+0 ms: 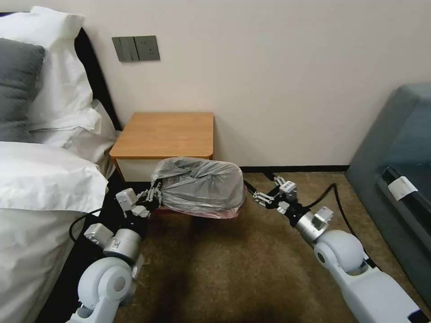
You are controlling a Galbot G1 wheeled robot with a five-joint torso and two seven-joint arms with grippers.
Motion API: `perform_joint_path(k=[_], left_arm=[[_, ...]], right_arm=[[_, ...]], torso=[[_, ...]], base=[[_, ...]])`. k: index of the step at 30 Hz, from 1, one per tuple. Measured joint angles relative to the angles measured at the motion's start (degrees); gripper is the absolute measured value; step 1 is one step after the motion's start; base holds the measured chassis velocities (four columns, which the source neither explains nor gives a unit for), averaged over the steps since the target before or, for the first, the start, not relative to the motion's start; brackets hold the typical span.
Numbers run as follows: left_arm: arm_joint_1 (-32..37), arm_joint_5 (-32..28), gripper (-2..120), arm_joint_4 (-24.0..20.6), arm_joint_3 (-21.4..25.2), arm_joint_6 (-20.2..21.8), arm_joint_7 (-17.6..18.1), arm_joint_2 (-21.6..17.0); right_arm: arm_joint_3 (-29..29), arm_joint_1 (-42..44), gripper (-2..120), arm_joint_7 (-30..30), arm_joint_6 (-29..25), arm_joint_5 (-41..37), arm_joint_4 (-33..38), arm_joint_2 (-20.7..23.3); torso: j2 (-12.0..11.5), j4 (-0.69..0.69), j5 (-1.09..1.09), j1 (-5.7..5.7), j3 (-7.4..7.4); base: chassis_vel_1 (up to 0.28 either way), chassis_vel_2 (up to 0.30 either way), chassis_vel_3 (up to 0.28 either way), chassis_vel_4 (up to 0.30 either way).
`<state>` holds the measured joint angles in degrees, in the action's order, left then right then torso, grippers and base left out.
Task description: Pick up the garbage bag from the table and place it over the trash can.
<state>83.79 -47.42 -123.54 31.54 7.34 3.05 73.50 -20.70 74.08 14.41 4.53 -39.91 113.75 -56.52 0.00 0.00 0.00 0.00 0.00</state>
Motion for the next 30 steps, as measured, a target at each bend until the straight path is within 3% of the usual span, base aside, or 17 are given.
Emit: perform_joint_path(k=[1, 3, 4, 7, 8, 10, 15, 30], left_arm=[[0.0, 0.0, 11, 0.0, 0.0, 0.0, 0.0, 0.0], [0.0, 0.0, 11, -0.1, 0.1, -0.3, 0.1, -0.1], [0.0, 0.0, 11, -0.1, 0.1, -0.3, 0.1, -0.1], [0.0, -0.1, 11, -0.1, 0.2, -0.6, 0.3, -0.2], [0.0, -0.1, 11, -0.1, 0.2, -0.6, 0.3, -0.2], [-0.2, -0.1, 11, 0.0, 0.1, -0.7, 0.3, -0.1], [-0.1, -0.1, 11, -0.3, -0.3, -0.7, 0.3, 0.0], [0.3, -0.3, 11, -1.3, -0.5, -0.7, 0.2, -0.2]], right_arm=[[0.0, 0.0, 89, 0.0, 0.0, 0.0, 0.0, 0.0], [-0.6, 3.3, 97, -4.4, 6.3, -12.8, 5.0, 2.2], [-0.6, 3.3, 97, -4.4, 6.3, -12.8, 5.0, 2.2], [-2.4, 7.5, 100, -6.6, 16.3, -33.3, 10.9, 5.0], [-2.4, 7.5, 100, -6.6, 16.3, -33.3, 10.9, 5.0], [-2.2, 7.7, 100, -8.8, 19.4, -42.0, 12.6, 5.3], [1.2, 4.8, 100, -12.6, 21.9, -46.0, 11.4, 2.9], [3.5, 2.1, 100, -15.2, 22.0, -42.4, 6.0, -0.9]], torso=[[0.0, 0.0, 0.0, 0.0, 0.0], [0.0, 0.0, 0.0, 0.0, 0.0], [0.0, 0.0, 0.0, 0.0, 0.0], [0.0, -0.01, -0.01, 0.0, 0.0], [0.0, -0.01, -0.01, 0.0, 0.0], [0.0, 0.0, -0.01, 0.0, 0.0], [0.0, 0.01, 0.01, 0.0, 0.0], [0.0, 0.01, -0.01, 0.0, 0.0]], base=[[0.0, 0.0, 0.0, 0.0], [0.0, 0.0, 0.0, 0.0], [0.0, 0.0, 0.0, 0.0], [0.0, 0.0, 0.0, 0.0], [0.0, 0.0, 0.0, 0.0], [0.0, 0.0, 0.0, 0.0], [0.0, 0.0, 0.0, 0.0], [0.0, 0.0, 0.0, 0.0]])
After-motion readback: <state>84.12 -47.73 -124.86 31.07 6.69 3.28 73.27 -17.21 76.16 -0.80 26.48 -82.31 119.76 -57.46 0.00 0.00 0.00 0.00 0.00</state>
